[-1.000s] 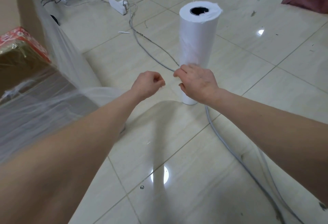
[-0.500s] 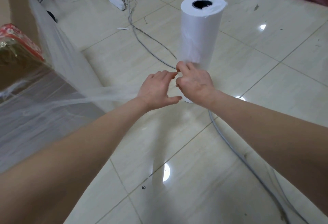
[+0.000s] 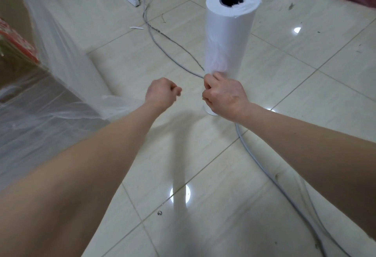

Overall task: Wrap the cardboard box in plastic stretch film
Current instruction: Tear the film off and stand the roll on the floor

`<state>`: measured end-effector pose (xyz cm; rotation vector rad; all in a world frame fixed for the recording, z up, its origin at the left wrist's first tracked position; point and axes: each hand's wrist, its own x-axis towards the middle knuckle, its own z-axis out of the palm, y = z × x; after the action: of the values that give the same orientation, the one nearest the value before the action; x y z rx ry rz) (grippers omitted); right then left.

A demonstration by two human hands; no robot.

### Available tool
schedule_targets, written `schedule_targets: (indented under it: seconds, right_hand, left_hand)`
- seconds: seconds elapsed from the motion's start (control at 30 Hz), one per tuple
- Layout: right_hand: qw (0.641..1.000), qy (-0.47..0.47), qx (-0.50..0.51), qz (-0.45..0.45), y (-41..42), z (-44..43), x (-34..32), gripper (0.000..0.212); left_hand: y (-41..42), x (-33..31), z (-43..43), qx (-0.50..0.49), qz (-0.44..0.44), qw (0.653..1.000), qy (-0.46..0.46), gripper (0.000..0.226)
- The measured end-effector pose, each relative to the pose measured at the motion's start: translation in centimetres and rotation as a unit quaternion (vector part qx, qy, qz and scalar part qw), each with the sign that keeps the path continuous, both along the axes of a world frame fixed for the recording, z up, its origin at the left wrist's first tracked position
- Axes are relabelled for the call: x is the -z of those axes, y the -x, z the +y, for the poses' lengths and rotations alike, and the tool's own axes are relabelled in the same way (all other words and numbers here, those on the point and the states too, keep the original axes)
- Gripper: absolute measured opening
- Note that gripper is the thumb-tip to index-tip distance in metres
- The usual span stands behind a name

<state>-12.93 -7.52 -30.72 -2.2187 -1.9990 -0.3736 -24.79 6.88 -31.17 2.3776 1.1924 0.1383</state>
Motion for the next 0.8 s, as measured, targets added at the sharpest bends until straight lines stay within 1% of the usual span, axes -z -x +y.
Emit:
schedule_targets:
  seconds: [0.07,0.13,0.17,0.23,0.33,0.4,0.5,0.57,0.63,0.7,0.73,0.8]
  right_hand:
    - [1.0,0.007,-0.019,0.004,0.0,-0.4,-0.1,0.029]
    - [1.0,0.019,-0.019,-0.003,-0.1,-0.3,-0.1,0.027]
    - [0.999,0.016,-0.026,-0.014,-0.2,-0.1,-0.2,0.024]
    - [0.999,0.024,-0.026,-0.008,-0.1,0.4,0.1,0.017]
    - [0.992,0.12,0.029,0.007,0.3,1.0,0.2,0.031]
    - [0.99,0.114,0.073,0.025,0.7,1.7,0.2,0.036]
    - [0.986,0.132,0.102,-0.003,0.9,2.8,0.8,0.048]
    - [0.98,0.168,0.107,-0.023,1.2,3.2,0.9,0.042]
    - [0.973,0.195,0.119,-0.035,1.3,3.5,0.8,0.033]
    - [0.972,0.196,0.13,-0.03,1.2,3.7,1.0,0.031]
    - [0.973,0.191,0.13,-0.025,1.1,3.7,1.0,0.03]
    - [0.975,0.183,0.128,-0.013,1.0,3.6,1.0,0.029]
  left_hand:
    - [0.5,0.1,0.6,-0.014,0.005,1.0,0.005,0.022]
    - [0.5,0.2,0.2,0.016,0.004,0.999,0.028,0.023]
    - [0.5,0.2,-0.1,0.034,-0.001,0.999,0.039,0.024]
    - [0.4,0.0,-0.8,0.062,-0.01,0.997,0.052,0.024]
    - [0.9,-0.2,-1.3,0.095,-0.007,0.994,0.062,0.025]
    - [1.6,-0.3,-1.3,0.107,0.002,0.991,0.074,0.024]
    - [2.2,-0.4,-1.1,0.098,-0.007,0.992,0.076,0.023]
    - [2.2,-0.3,-1.0,0.089,-0.011,0.993,0.07,0.023]
    - [2.0,0.0,-1.1,0.083,0.008,0.996,0.027,0.02]
    - [1.6,0.4,-1.2,0.1,0.025,0.993,-0.051,0.016]
    - [1.3,0.7,-1.5,0.125,0.023,0.989,-0.08,0.024]
    - [0.4,1.5,-2.3,0.18,0.042,0.976,-0.111,0.053]
